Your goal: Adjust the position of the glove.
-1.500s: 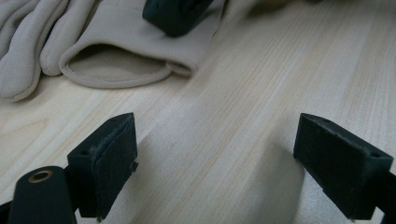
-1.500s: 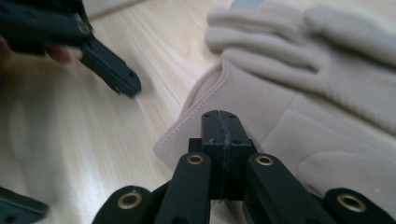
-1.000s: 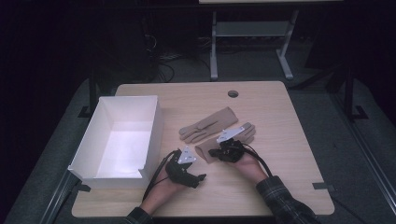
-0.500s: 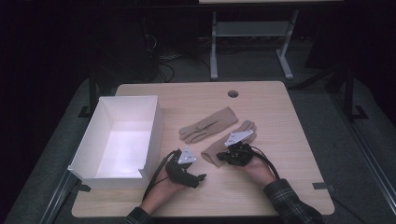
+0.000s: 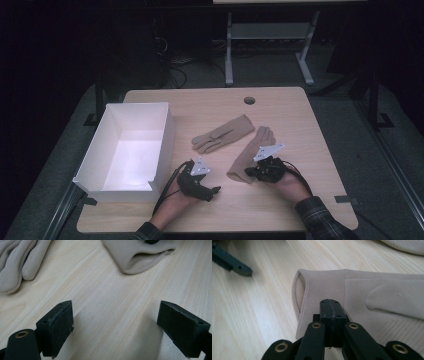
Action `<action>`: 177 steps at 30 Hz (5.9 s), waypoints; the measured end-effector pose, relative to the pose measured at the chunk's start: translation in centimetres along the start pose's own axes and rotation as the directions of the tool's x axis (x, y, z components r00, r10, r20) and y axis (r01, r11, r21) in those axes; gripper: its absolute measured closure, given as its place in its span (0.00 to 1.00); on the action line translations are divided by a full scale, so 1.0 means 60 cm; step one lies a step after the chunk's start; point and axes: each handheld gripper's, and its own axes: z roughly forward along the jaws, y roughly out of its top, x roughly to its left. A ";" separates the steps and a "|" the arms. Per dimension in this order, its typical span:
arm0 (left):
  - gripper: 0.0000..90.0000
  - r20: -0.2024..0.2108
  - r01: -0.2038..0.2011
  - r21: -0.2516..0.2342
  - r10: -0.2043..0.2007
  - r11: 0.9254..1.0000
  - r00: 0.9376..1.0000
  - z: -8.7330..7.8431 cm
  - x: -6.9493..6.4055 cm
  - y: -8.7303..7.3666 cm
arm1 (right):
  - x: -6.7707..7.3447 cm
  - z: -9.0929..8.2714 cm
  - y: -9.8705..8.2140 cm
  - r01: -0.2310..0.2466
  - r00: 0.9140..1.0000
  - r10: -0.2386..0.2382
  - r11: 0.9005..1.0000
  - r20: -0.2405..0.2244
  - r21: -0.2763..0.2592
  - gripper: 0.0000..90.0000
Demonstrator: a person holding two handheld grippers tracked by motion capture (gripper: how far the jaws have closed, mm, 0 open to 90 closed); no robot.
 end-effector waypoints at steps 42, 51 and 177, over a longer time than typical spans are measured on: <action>0.14 0.000 0.007 -0.001 -0.007 1.000 1.000 0.001 -0.001 0.001 | -0.073 -0.075 -0.032 -0.091 0.990 0.096 0.994 0.104 -0.053 1.00; 0.14 -0.002 0.003 0.002 -0.003 1.000 1.000 0.000 0.000 0.001 | -0.097 -0.032 -0.013 -0.094 0.989 0.094 0.996 0.113 -0.006 1.00; 1.00 -0.102 0.148 0.060 -0.141 0.987 0.985 0.149 0.128 0.179 | -0.124 -0.119 -0.154 -0.264 0.900 0.293 0.956 0.323 -0.132 0.16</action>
